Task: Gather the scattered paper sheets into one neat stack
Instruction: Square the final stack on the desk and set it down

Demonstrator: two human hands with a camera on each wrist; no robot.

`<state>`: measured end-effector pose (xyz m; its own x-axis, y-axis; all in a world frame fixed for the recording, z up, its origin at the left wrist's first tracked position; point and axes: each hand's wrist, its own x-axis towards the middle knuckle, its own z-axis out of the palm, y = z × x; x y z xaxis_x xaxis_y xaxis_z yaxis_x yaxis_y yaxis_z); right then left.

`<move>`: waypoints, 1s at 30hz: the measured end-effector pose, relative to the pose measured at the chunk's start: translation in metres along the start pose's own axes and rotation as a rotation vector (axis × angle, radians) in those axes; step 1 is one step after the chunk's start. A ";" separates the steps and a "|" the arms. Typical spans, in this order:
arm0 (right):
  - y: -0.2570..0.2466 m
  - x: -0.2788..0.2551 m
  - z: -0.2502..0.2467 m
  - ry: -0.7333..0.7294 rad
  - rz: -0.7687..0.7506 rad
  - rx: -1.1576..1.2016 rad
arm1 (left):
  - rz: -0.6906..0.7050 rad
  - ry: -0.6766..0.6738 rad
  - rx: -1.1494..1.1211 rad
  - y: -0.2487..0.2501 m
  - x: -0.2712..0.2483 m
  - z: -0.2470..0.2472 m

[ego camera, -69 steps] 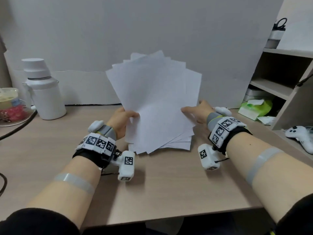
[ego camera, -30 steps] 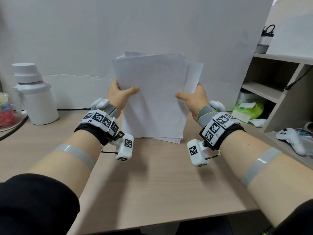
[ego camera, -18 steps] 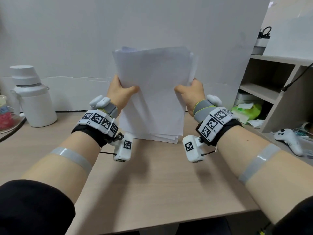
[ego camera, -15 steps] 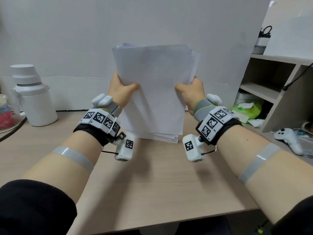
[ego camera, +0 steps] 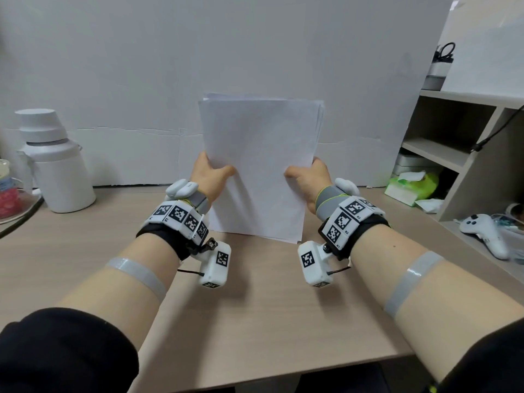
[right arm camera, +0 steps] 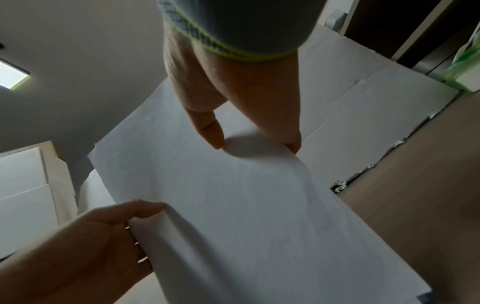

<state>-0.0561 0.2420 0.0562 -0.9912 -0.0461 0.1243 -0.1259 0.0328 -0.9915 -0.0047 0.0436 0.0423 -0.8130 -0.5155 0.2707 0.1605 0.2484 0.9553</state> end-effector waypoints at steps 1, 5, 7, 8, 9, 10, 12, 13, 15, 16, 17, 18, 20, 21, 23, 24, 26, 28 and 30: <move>0.001 0.000 -0.001 -0.001 0.002 -0.004 | 0.006 -0.004 0.002 0.001 -0.001 -0.001; 0.012 0.000 -0.009 -0.019 0.047 -0.048 | 0.020 -0.001 -0.063 -0.001 -0.004 -0.006; 0.018 -0.001 -0.013 -0.039 0.081 -0.051 | 0.021 0.015 -0.119 0.002 -0.004 -0.008; 0.020 0.000 -0.015 -0.048 0.090 -0.049 | 0.015 0.026 -0.153 0.005 -0.003 -0.008; 0.021 0.001 -0.019 -0.057 0.091 -0.042 | 0.003 0.040 -0.197 0.008 -0.002 -0.009; 0.021 0.002 -0.022 -0.068 0.088 -0.032 | -0.012 0.057 -0.248 0.011 0.000 -0.010; 0.021 0.006 -0.027 -0.089 0.075 -0.006 | -0.039 0.076 -0.381 0.019 0.002 -0.012; 0.021 0.006 -0.030 -0.104 0.072 0.014 | -0.065 0.085 -0.451 0.021 0.005 -0.014; 0.020 0.006 -0.032 -0.127 0.100 0.123 | -0.141 0.091 -0.575 0.022 0.008 -0.016; 0.018 0.006 -0.032 -0.132 0.121 0.222 | -0.164 0.090 -0.626 0.020 0.010 -0.016; 0.016 0.005 -0.030 -0.129 0.138 0.329 | -0.191 0.081 -0.653 0.017 0.012 -0.018; 0.013 0.004 -0.028 -0.125 0.144 0.427 | -0.225 0.074 -0.666 0.013 0.015 -0.018; 0.007 0.003 -0.021 -0.135 0.133 0.540 | -0.302 0.041 -0.724 -0.011 0.032 -0.017; 0.005 0.001 -0.017 -0.149 0.122 0.563 | -0.333 0.012 -0.773 -0.027 0.044 -0.014; 0.002 -0.001 -0.010 -0.165 0.104 0.594 | -0.382 -0.044 -0.820 -0.020 0.031 -0.010; 0.001 -0.001 -0.008 -0.154 0.089 0.594 | -0.389 -0.056 -0.847 -0.016 0.024 -0.009; -0.001 0.000 -0.009 -0.099 0.062 0.558 | -0.366 -0.059 -0.862 -0.006 0.012 -0.009; 0.000 0.005 -0.014 -0.024 0.021 0.502 | -0.362 -0.045 -0.845 0.004 -0.001 -0.013; 0.001 0.011 -0.023 0.054 -0.011 0.421 | -0.336 -0.002 -0.820 0.003 -0.001 -0.023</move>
<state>-0.0684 0.2647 0.0577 -0.9920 0.0087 0.1258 -0.1197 -0.3784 -0.9179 0.0098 0.0258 0.0476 -0.8904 -0.4535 -0.0388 0.2629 -0.5821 0.7695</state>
